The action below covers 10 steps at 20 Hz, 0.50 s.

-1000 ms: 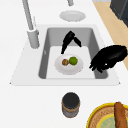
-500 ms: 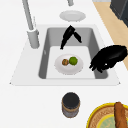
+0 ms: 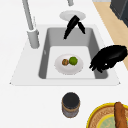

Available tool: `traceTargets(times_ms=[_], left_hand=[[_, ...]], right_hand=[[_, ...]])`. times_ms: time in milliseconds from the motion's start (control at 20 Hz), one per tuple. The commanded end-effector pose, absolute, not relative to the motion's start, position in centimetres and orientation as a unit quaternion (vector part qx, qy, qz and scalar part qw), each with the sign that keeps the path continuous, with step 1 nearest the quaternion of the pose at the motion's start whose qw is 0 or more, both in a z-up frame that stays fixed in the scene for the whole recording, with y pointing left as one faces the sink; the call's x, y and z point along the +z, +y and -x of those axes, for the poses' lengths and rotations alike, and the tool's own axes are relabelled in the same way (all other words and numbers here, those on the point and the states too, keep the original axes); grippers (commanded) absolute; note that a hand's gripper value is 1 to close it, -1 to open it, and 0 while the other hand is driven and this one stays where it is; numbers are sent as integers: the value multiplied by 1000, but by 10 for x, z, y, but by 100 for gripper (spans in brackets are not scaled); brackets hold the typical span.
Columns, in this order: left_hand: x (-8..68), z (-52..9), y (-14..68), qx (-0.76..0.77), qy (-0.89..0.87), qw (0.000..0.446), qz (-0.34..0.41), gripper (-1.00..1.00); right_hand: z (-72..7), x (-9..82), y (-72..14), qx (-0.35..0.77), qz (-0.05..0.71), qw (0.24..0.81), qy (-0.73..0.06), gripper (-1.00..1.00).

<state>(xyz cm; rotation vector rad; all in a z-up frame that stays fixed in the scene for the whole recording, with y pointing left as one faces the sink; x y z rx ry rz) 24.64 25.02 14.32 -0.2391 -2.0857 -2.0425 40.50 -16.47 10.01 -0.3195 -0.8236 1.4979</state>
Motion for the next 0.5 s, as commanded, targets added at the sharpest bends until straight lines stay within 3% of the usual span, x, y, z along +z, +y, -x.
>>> traceTargets(times_ms=[0,450], left_hand=[[143,-246,250,-693,-708,106,81,0],[143,-246,250,-693,-708,106,81,0]], right_hand=[[-392,125,-186,659,159,627,-384,-100],[-342,176,-233,658,213,605,-394,-100]])
